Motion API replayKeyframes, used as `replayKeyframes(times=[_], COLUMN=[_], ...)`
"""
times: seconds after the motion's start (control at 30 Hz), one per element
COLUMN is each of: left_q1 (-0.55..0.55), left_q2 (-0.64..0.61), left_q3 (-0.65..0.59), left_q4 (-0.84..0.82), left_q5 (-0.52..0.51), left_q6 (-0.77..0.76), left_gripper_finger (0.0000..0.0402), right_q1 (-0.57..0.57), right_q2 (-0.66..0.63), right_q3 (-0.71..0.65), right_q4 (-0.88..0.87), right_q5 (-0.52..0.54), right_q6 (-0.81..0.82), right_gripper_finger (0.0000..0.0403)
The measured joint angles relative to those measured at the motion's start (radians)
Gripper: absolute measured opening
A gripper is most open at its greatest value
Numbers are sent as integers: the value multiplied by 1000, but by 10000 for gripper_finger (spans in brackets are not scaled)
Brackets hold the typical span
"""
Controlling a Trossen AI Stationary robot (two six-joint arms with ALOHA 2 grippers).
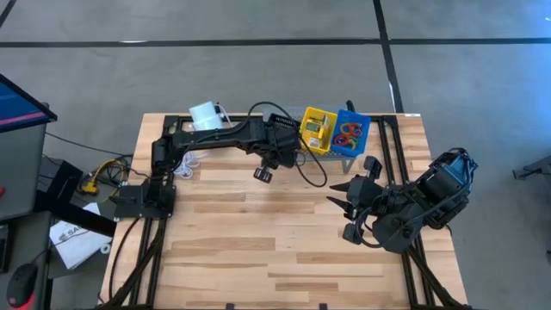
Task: Pick & Place Office Desk Supplies
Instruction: Put the black bin on the shelf, then adjust the blue bin
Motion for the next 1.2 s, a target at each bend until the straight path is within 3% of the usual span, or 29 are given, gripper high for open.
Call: replayKeyframes(times=[0.6, 1.2], left_q1=[0, 0], left_q2=[-4, -72], left_q3=[0, 1], left_q4=[-30, -33], left_q5=[-105, -94], left_q6=[-81, -104], left_gripper_finger=[78, 173], right_q1=[-14, -12], right_q2=[0, 0], right_q3=[0, 0], right_q4=[0, 0], right_q5=[-3, -3], right_q6=[-6, -6], right_gripper_finger=[107, 107])
